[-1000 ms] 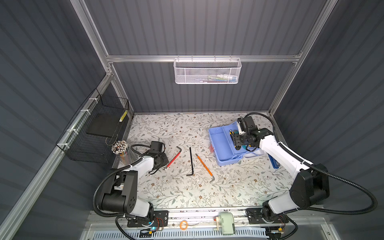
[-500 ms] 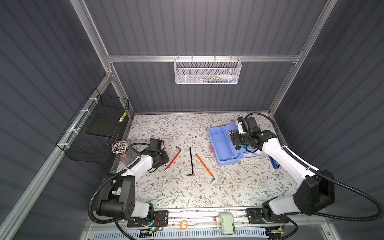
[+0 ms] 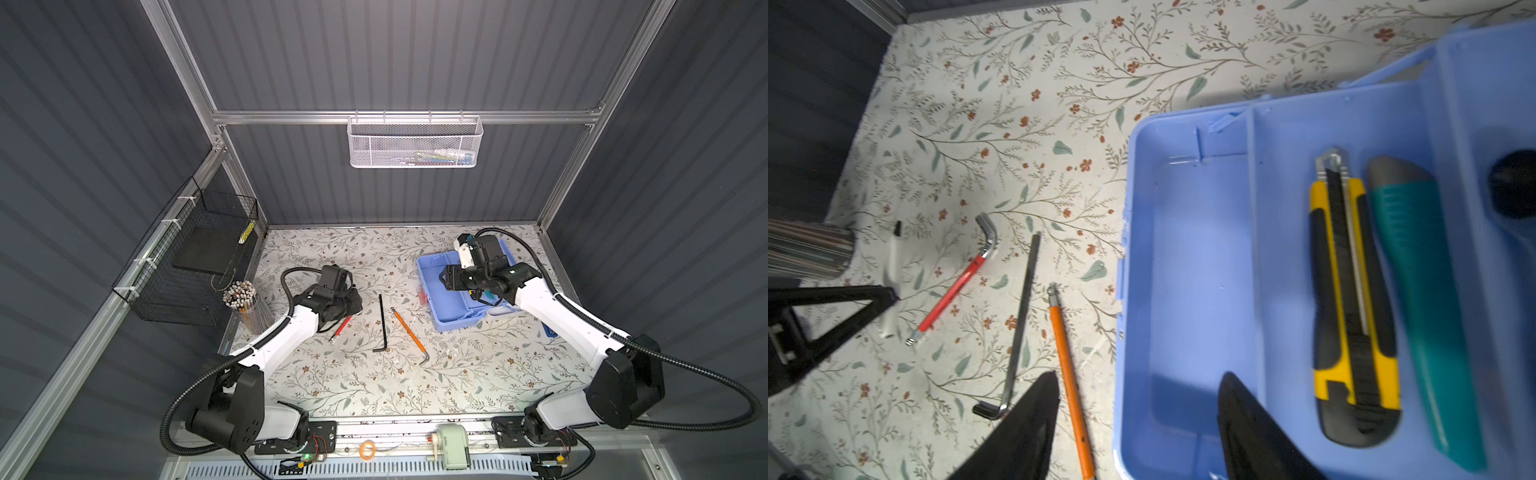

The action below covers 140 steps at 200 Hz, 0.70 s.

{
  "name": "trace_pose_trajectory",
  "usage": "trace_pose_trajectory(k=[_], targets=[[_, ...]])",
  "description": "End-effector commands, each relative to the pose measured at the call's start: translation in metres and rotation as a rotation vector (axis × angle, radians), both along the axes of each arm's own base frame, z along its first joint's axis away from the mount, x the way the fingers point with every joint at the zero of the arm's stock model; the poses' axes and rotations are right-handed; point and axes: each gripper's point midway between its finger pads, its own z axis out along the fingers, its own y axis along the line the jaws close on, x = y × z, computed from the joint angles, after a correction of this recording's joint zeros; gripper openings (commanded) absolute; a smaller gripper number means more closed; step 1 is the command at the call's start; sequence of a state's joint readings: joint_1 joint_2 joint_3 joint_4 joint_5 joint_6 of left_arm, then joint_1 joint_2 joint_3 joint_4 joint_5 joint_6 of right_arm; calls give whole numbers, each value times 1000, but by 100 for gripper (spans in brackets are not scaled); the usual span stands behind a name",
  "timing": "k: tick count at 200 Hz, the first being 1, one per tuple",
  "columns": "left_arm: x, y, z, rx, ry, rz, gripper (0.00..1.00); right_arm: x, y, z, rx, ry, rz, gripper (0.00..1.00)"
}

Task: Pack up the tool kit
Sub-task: 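Carry the white-handled tool toward the right gripper, which grasps it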

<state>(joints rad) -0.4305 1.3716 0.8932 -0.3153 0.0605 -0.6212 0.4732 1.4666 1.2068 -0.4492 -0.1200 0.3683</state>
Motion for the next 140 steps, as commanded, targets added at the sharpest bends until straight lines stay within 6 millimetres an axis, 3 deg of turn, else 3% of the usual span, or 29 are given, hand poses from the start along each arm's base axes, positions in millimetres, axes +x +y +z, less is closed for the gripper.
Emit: trace_pose_trajectory(k=[1,68,140], targets=[[9,-26,15,-71,-46,-23,20,-2,30,0,138,28,44,61],[2,-99,29,-163,-111,-187,20,-9,73,-2,314,80,123,59],[-5,-138,46,-230,-171,-265,20,-14,96,-12,338,136,168,55]])
